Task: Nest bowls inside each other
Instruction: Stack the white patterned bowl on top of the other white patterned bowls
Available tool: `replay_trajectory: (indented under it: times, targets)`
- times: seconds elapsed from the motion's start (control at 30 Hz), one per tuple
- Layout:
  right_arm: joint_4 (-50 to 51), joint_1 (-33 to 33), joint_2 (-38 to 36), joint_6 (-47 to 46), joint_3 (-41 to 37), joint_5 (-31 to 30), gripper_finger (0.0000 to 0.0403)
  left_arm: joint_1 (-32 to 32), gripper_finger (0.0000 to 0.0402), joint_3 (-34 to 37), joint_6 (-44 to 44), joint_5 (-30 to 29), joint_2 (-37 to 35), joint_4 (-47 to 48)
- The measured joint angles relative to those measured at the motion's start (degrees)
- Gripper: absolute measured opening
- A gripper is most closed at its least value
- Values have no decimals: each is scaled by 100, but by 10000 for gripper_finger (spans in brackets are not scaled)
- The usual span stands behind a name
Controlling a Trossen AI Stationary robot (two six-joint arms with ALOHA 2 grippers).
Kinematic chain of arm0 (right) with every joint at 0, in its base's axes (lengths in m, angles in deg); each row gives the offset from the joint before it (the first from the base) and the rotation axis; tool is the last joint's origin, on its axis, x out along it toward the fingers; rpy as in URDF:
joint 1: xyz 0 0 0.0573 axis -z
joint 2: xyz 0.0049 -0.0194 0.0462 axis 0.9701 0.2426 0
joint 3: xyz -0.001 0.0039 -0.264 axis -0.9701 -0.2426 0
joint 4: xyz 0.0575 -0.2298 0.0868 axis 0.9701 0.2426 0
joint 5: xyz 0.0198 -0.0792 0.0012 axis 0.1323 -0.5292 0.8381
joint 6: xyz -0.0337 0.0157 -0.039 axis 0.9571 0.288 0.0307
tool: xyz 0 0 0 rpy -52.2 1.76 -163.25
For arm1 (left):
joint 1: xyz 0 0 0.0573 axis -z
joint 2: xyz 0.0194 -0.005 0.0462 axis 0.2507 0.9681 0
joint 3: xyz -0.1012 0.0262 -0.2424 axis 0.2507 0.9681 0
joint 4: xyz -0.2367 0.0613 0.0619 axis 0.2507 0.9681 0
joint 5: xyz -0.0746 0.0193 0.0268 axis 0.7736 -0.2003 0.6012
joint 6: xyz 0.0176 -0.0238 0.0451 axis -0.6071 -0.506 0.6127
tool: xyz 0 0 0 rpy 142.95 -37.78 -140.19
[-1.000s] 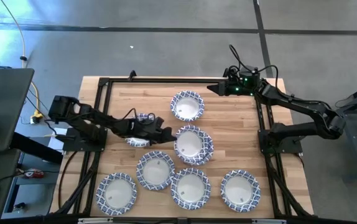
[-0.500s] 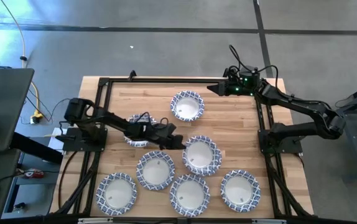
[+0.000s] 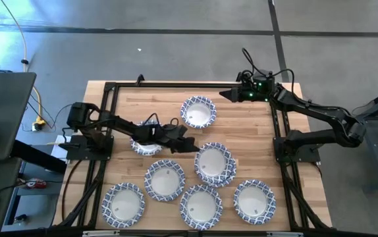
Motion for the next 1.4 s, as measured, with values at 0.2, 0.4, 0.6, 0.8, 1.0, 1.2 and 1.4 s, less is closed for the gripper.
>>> replay_trajectory:
  times: [0.2,0.4,0.6,0.8,1.0,1.2,1.4]
  targets:
    - [133,-6,0,13,0,533,208,-125,127,0,286,114,-143,12]
    - [720,-270,-39,171,0,820,208,-450,151,2,804,256,-529,283]
    - [1431,-573,-61,277,0,1035,208,-669,158,0,1348,282,-1010,1103]
    - [2109,-933,-132,237,0,1036,208,-728,159,4,1709,282,-1286,1663]
    - [2553,-1405,-318,-5,0,1013,208,-710,159,4,1864,430,-1287,1801]
    - [3009,-1903,-457,-323,0,806,208,-662,159,4,2041,530,-1285,1854]
    - [3582,-2416,-457,-516,0,179,187,-658,159,4,2133,582,-1285,1873]
